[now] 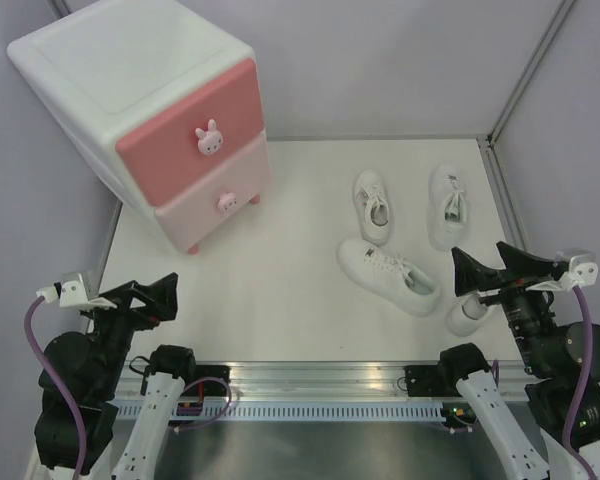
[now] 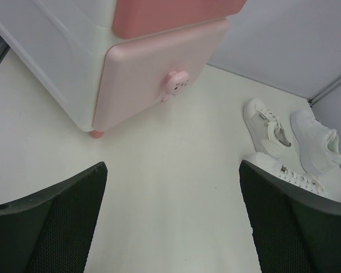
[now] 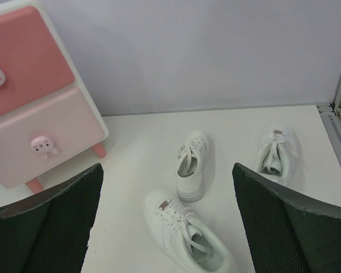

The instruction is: Place and organize the shoes in the shoe cabinet

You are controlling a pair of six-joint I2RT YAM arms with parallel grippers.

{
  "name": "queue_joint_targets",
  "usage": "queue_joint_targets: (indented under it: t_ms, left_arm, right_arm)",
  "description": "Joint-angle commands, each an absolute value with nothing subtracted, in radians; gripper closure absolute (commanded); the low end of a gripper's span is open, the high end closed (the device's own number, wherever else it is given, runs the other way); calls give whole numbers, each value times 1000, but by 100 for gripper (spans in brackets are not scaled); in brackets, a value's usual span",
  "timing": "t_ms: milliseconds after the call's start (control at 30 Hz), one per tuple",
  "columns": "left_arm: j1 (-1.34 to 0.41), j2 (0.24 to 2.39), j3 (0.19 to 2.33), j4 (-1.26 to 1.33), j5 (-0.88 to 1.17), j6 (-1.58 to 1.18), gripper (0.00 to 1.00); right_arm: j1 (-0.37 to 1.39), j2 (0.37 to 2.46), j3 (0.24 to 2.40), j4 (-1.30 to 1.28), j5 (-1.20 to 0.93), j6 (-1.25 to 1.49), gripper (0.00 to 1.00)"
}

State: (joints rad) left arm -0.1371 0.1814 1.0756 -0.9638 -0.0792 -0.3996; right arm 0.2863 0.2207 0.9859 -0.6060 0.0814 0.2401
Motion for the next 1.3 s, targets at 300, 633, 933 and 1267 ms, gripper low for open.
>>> queue_joint_targets:
  t_ms: [300,633,933,1267]
  left_arm:
    - [-141,230,1028,-966,-55,-433,0]
    - [-141,348,974,-942,-5,-433,0]
    - [-141,399,893,-755,21,-397,0]
    - [-141,258,666,-572,-41,-383,0]
  right_arm:
    - [291,383,905,-635,3,293,2]
    - [291,632,740,-355,-245,290,2]
    - [571,1093,747,140,-115,192,2]
    - [860,1653,1084,423,-29,95,2]
